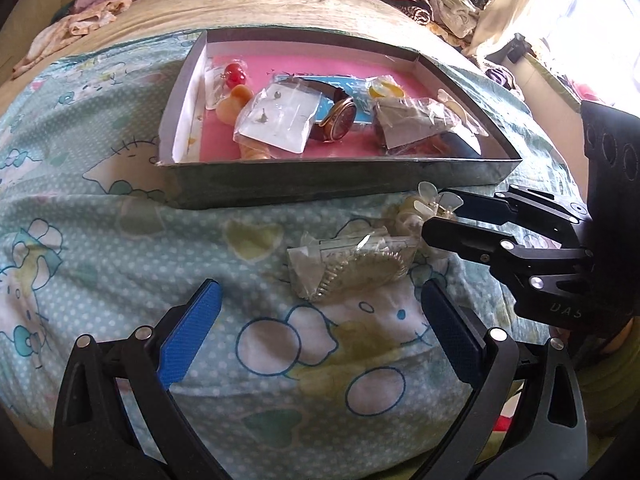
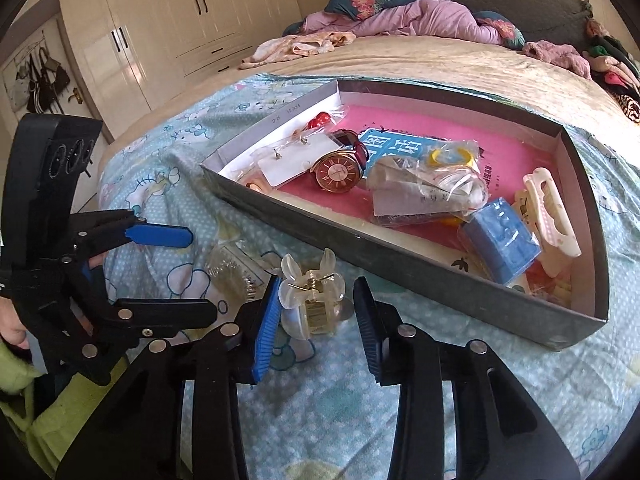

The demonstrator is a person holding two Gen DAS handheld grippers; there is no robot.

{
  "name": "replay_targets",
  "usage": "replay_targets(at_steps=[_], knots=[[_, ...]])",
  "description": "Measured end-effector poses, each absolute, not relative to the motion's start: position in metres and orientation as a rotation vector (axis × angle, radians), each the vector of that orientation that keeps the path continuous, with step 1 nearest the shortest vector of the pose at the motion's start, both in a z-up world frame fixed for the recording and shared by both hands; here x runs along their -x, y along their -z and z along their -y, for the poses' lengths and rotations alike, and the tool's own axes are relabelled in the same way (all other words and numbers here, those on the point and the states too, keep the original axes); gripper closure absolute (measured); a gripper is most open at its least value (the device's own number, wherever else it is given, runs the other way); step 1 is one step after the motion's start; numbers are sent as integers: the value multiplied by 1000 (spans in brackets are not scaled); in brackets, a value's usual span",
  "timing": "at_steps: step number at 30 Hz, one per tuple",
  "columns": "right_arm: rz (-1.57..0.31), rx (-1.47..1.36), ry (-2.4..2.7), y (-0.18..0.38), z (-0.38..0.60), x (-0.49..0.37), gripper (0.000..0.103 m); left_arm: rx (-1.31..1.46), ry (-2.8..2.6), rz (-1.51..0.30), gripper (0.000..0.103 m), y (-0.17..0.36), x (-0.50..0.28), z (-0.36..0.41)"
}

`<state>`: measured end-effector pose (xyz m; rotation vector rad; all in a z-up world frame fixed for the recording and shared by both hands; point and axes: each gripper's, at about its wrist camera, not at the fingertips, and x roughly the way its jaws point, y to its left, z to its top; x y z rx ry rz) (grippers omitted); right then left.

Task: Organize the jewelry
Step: 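Grasp the white claw hair clip with the right tool while the left tool grasps the bagged silver comb, then carry the claw clip and bagged comb into the pink tray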

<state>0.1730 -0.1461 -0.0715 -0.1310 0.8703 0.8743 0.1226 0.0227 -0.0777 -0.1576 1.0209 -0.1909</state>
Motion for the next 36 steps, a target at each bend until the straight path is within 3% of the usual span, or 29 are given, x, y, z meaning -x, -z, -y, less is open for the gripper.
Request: replay_targets(at_steps=[8, 9, 10, 11, 36], knots=[[-844, 65, -811, 58, 179, -176, 70, 119, 180, -1017, 11, 85, -138, -6], [-841, 59, -808, 56, 181, -176, 70, 108, 179, -1015, 19, 85, -139, -4], [-837, 54, -806, 55, 184, -176, 70, 95, 176, -1010, 36, 84, -139, -3], [-834, 51, -804, 54, 185, -177, 70, 88, 174, -1003, 41, 83, -139, -3], [-716, 72, -816, 8, 183, -186, 74, 90, 217, -878, 42, 17, -155, -10]])
